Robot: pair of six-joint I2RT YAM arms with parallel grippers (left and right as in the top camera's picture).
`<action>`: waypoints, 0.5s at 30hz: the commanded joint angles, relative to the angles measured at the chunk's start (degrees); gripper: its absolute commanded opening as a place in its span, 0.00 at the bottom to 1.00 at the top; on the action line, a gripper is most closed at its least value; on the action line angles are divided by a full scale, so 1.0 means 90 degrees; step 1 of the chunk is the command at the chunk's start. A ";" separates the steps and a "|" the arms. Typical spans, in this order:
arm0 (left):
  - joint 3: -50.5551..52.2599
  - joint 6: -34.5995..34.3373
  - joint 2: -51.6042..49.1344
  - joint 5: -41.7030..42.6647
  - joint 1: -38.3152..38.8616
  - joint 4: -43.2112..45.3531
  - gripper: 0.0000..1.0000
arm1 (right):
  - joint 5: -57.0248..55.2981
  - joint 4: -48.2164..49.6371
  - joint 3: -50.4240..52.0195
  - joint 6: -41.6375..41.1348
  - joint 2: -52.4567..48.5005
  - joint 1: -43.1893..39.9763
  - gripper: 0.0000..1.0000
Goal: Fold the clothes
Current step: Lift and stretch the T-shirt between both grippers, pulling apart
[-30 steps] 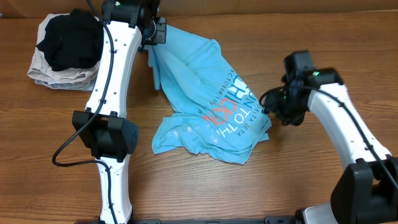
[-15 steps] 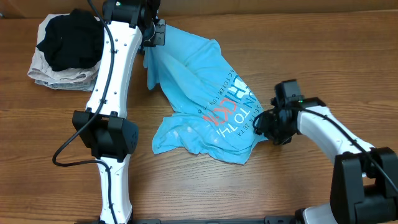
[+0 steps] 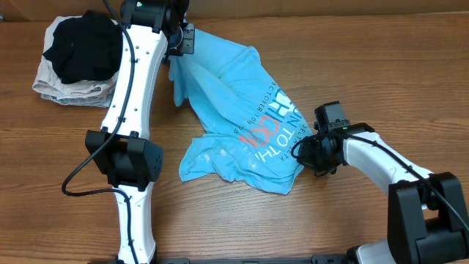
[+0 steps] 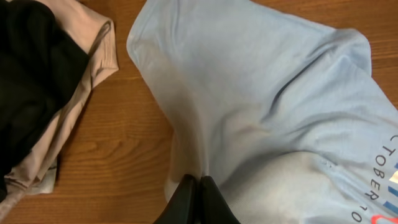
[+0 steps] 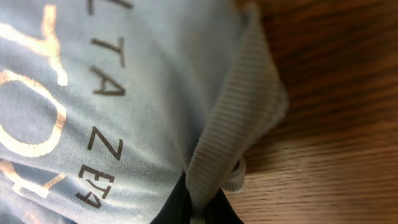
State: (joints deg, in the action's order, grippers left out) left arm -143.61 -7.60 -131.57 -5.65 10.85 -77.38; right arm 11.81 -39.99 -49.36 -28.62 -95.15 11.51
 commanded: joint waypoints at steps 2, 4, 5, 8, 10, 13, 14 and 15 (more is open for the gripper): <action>-0.0216 -0.0012 0.0119 -0.0107 -0.0134 -0.0160 0.04 | -0.0148 -0.0437 -0.0398 -0.0078 0.0299 -0.0612 0.04; -0.0274 -0.0015 0.0233 -0.0104 -0.0194 -0.0243 0.04 | -0.0143 -0.0797 -0.0714 0.0187 0.0478 -0.1010 0.04; -0.0277 -0.0015 0.0321 -0.0102 -0.0226 -0.0282 0.04 | -0.0141 -0.0962 -0.0874 0.0301 0.0549 -0.1205 0.04; -0.0277 -0.0017 0.0566 -0.0100 -0.0253 -0.0437 0.04 | -0.0134 -0.1503 -0.1474 0.0690 0.0716 -0.1870 0.04; -0.0277 -0.0015 0.0716 -0.0107 -0.0243 -0.0544 0.04 | -0.0083 -0.1889 -0.1950 0.0952 0.0794 -0.2280 0.04; -0.0277 -0.0022 0.0942 -0.0104 -0.0223 -0.0612 0.04 | 0.0165 -0.2344 -0.2594 0.1299 0.0901 -0.2676 0.04; -0.0277 -0.0022 0.1027 -0.0102 -0.0219 -0.0612 0.04 | 0.0228 -0.2504 -0.2820 0.1389 0.0942 -0.2776 0.04; -0.0277 -0.0046 0.1127 -0.0102 -0.0221 -0.0610 0.04 | 0.0223 -0.2679 -0.3067 0.1404 0.0998 -0.2863 0.04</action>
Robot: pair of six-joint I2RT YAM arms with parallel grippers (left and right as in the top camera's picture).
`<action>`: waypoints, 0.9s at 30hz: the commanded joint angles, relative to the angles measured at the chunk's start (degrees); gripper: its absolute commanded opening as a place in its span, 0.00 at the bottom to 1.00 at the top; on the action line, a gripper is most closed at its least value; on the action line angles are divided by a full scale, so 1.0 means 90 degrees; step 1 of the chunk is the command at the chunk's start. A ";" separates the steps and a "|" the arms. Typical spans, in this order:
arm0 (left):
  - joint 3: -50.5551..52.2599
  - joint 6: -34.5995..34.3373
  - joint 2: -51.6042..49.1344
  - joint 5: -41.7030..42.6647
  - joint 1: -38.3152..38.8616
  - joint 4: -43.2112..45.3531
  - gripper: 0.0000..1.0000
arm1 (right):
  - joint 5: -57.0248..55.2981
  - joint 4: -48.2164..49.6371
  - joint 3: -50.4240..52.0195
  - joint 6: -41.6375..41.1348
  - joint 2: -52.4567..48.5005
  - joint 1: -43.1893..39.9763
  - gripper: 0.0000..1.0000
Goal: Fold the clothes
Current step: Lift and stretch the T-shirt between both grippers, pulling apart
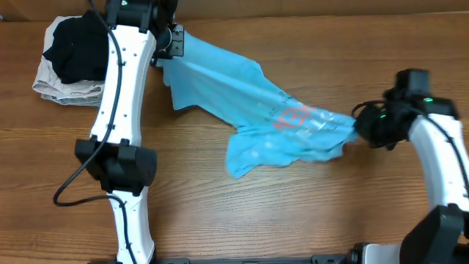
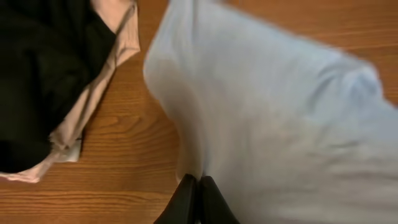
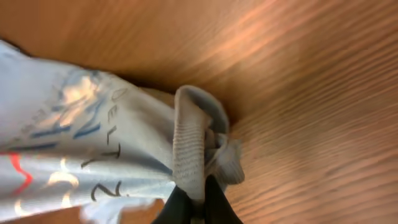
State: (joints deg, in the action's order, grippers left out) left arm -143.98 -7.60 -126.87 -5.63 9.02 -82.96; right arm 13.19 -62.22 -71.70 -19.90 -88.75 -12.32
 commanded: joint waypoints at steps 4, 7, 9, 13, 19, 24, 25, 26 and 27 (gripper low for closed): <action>-0.0236 -0.0044 0.1056 -0.0104 -0.0032 0.0002 0.04 | 0.0070 -0.0777 -0.1430 0.0585 0.0605 -0.0396 0.04; -0.0236 -0.0036 0.1610 -0.0109 -0.0029 -0.0051 0.04 | 0.0046 -0.1202 -0.2174 0.0600 0.1083 -0.0478 0.04; -0.0236 -0.0036 0.1979 -0.0107 -0.0029 -0.0117 0.04 | 0.0041 -0.1409 -0.2540 0.0600 0.1489 -0.0588 0.04; -0.0236 -0.0039 0.2511 -0.0109 -0.0029 -0.0238 0.04 | 0.0041 -0.1671 -0.2807 0.0600 0.1996 -0.0867 0.04; -0.0236 -0.0039 0.3118 -0.0107 -0.0029 -0.0481 0.04 | -0.0073 -0.1972 -0.2875 0.0602 0.2747 -0.1341 0.04; -0.0221 -0.0044 0.3135 -0.0104 -0.0029 -0.0634 0.04 | -0.0359 -0.2132 -0.2875 0.0602 0.2968 -0.1486 0.04; -0.0221 -0.0061 0.3079 -0.0102 -0.0029 -0.0641 0.04 | -0.0406 -0.2154 -0.2875 0.0602 0.2965 -0.1486 0.04; -0.0221 -0.0087 0.3019 -0.0102 -0.0029 -0.0646 0.04 | -0.0430 -0.2176 -0.2873 0.0607 0.2924 -0.1486 0.04; -0.0219 -0.0095 0.2929 -0.0100 -0.0029 -0.0648 0.04 | -0.0464 -0.2191 -0.2873 0.0607 0.2878 -0.1486 0.04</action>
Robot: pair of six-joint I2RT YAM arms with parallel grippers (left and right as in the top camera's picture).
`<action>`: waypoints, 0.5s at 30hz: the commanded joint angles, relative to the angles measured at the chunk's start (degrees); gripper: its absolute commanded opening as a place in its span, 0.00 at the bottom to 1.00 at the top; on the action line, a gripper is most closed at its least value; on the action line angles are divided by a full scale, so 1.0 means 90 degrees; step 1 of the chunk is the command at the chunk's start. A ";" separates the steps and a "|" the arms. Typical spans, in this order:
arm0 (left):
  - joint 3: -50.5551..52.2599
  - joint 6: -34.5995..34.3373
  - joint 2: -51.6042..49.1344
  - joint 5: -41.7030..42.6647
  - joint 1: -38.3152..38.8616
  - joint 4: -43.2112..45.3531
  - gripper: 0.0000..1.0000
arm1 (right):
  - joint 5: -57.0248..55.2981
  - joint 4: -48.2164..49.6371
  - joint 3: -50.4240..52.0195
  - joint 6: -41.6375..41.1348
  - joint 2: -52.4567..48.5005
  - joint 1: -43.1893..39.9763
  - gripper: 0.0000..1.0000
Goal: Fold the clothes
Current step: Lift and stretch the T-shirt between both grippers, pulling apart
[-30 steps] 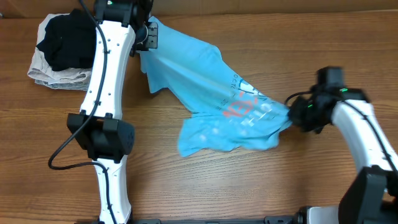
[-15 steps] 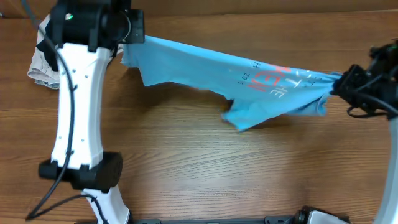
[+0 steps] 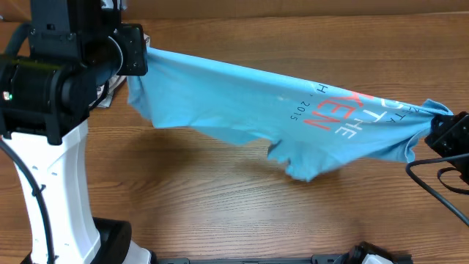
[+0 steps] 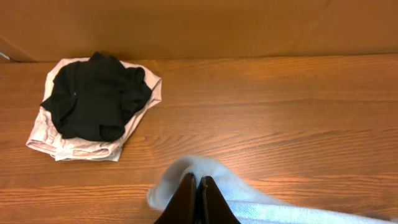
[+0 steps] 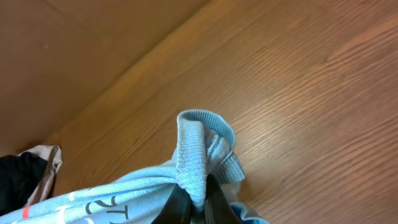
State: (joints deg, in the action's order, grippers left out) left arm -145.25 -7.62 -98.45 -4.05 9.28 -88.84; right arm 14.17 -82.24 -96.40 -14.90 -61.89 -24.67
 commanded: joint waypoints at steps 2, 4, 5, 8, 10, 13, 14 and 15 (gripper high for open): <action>-0.0078 -0.0146 -0.0420 -0.0277 -0.0058 -0.0005 0.04 | -0.0571 0.0022 -0.0129 0.0151 -0.0270 -0.0114 0.04; -0.0078 -0.0180 -0.0682 -0.0231 -0.0051 -0.0015 0.04 | -0.0573 0.0007 -0.0124 0.0189 -0.0549 -0.0114 0.04; -0.0078 -0.0185 -0.0814 -0.0226 -0.0032 -0.0019 0.04 | -0.0571 0.0000 -0.0124 0.0216 -0.0653 -0.0114 0.04; -0.0078 -0.0182 -0.1353 -0.0189 0.0075 -0.0034 0.04 | -0.0571 -0.0044 -0.0119 0.0338 -0.1226 -0.0114 0.04; -0.0078 -0.0180 -0.1766 -0.0138 0.0189 -0.0032 0.04 | -0.0568 -0.0070 -0.0119 0.0444 -0.1702 -0.0112 0.04; -0.0078 -0.0180 -0.2382 -0.0090 0.0357 -0.0017 0.04 | -0.0571 -0.0117 -0.0119 0.0651 -0.2438 -0.0112 0.04; -0.0078 -0.0180 -0.2640 -0.0087 0.0425 0.0005 0.04 | -0.0571 -0.0112 -0.0119 0.0670 -0.2701 -0.0112 0.04; -0.0078 -0.0180 -0.2834 -0.0087 0.0481 0.0032 0.04 | -0.0571 -0.0097 -0.0119 0.0670 -0.2931 -0.0112 0.04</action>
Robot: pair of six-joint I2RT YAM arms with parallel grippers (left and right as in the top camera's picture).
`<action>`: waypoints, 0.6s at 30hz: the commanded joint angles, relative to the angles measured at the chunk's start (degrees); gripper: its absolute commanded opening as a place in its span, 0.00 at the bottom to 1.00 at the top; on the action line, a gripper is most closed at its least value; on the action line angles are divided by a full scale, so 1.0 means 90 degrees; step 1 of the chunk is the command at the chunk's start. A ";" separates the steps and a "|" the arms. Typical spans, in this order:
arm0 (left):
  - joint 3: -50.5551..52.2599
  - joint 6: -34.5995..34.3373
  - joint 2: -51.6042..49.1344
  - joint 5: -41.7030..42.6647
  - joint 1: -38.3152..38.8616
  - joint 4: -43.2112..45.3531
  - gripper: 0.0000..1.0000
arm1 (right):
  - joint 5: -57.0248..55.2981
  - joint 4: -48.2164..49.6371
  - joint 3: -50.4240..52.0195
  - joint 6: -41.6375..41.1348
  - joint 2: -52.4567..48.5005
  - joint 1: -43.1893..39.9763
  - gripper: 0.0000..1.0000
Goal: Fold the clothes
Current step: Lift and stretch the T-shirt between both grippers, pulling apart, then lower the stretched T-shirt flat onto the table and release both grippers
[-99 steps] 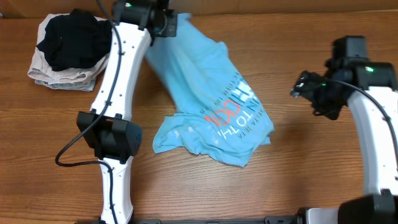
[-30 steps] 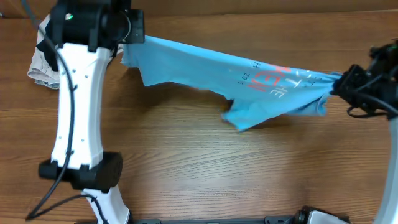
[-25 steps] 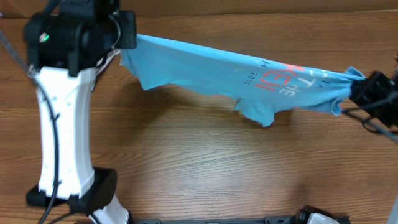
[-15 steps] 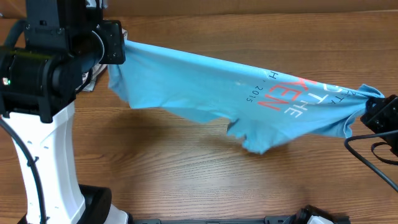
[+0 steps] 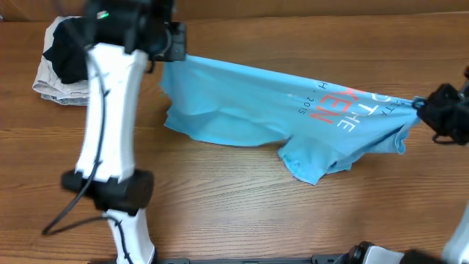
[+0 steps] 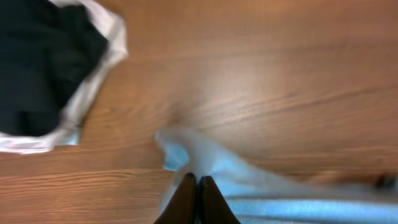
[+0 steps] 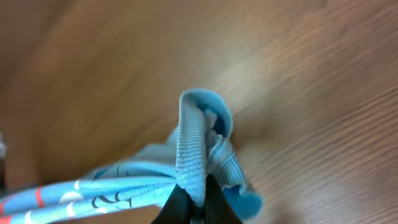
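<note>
A light blue T-shirt (image 5: 264, 110) with red and white print hangs stretched across the table between my two grippers. My left gripper (image 5: 174, 45) is shut on its far left corner; in the left wrist view the fingers (image 6: 198, 186) pinch blurred blue cloth (image 6: 205, 158). My right gripper (image 5: 432, 111) is shut on the ribbed collar at the right end, and the right wrist view shows that collar (image 7: 191, 146) bunched between the fingertips. The shirt's lower edge sags toward the wood near the middle.
A folded stack, black garment (image 5: 73, 45) on a beige one (image 5: 55, 89), lies at the far left corner of the wooden table (image 5: 234, 213). The left arm's white links (image 5: 110, 125) stand over the table's left side. A cardboard wall runs along the back.
Both arms have come down: the shirt hangs lower and its bottom edge is near the table. The left gripper is now right of the folded stack; the right gripper sits slightly higher in frame.
At first the shirt lay crumpled on the table, each gripper shut on one end. Then the right gripper was farther right and the shirt drawn out. Then both held it high and taut; now it hangs lower, still spread.
</note>
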State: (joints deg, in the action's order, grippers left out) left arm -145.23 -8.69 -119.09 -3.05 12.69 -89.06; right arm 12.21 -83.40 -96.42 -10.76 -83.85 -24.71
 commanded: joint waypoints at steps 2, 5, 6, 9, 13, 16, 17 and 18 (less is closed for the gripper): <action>-0.0080 -0.0061 -0.0947 -0.0202 0.0216 0.0141 0.04 | -0.0352 0.0114 -0.0117 0.0211 -0.0991 -0.0107 0.04; -0.0080 -0.0061 -0.1537 -0.0202 0.0379 0.0350 0.04 | -0.0350 0.0335 -0.0117 0.0209 -0.1705 -0.0095 0.04; -0.0080 -0.0061 -0.1693 -0.0204 0.0423 0.0440 0.04 | -0.0342 0.0432 -0.0117 0.0204 -0.1979 -0.0095 0.04; -0.0080 -0.0061 -0.2149 -0.0204 0.0515 0.0794 0.04 | -0.0104 0.0690 -0.0117 0.0202 -0.2475 -0.0095 0.04; -0.0080 -0.0061 -0.2540 -0.0202 0.0546 0.1158 0.04 | 0.0104 0.0933 -0.0117 0.0204 -0.2834 -0.0085 0.04; -0.0080 -0.0061 -0.2557 -0.0202 0.0546 0.1061 0.04 | 0.0083 0.0896 -0.0117 0.0206 -0.2846 -0.0085 0.04; -0.0085 -0.0058 -0.2528 -0.0199 0.0546 0.0967 0.04 | 0.0085 0.0886 -0.0117 0.0206 -0.2846 -0.0085 0.04; -0.0092 -0.0058 -0.2482 -0.0175 0.0549 0.0801 0.04 | 0.0085 0.0877 -0.0117 0.0206 -0.2846 -0.0085 0.04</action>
State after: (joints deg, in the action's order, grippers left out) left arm -145.23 -8.69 -142.30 -3.70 17.65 -79.85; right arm 12.62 -75.55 -96.42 -9.15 -110.21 -24.86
